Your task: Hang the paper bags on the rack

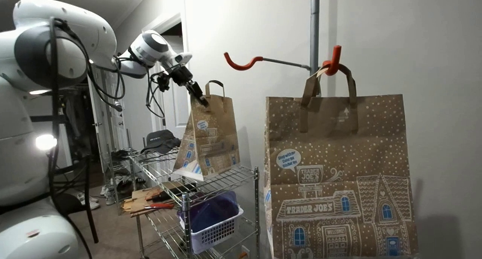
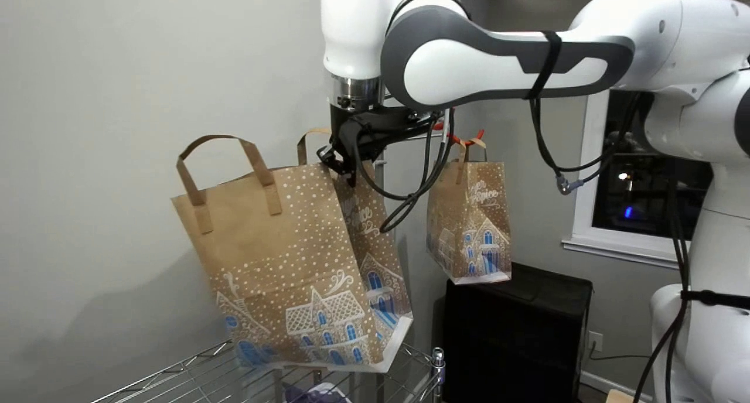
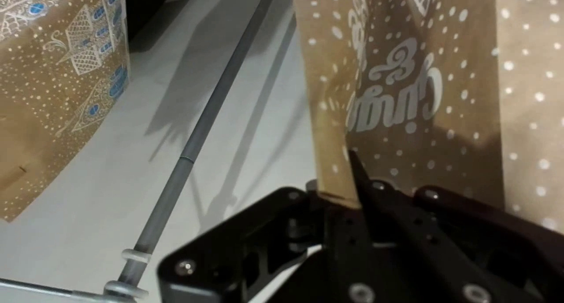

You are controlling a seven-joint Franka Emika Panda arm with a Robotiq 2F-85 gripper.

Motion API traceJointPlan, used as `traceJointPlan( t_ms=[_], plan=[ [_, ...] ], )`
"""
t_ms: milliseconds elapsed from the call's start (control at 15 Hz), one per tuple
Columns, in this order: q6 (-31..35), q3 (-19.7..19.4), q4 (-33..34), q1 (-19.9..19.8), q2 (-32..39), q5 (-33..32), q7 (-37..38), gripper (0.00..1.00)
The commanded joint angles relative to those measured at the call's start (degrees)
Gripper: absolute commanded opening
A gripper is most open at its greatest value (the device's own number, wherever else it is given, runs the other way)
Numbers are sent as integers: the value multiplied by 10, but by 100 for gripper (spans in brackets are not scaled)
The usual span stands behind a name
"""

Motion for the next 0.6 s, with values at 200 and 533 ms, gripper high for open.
traceJointPlan(
  t_ms=[200, 533],
  plan=[
    [62, -65, -76, -37, -64, 175, -199, 3],
    [31, -63, -91, -42, -80, 216, -269, 29]
  ],
)
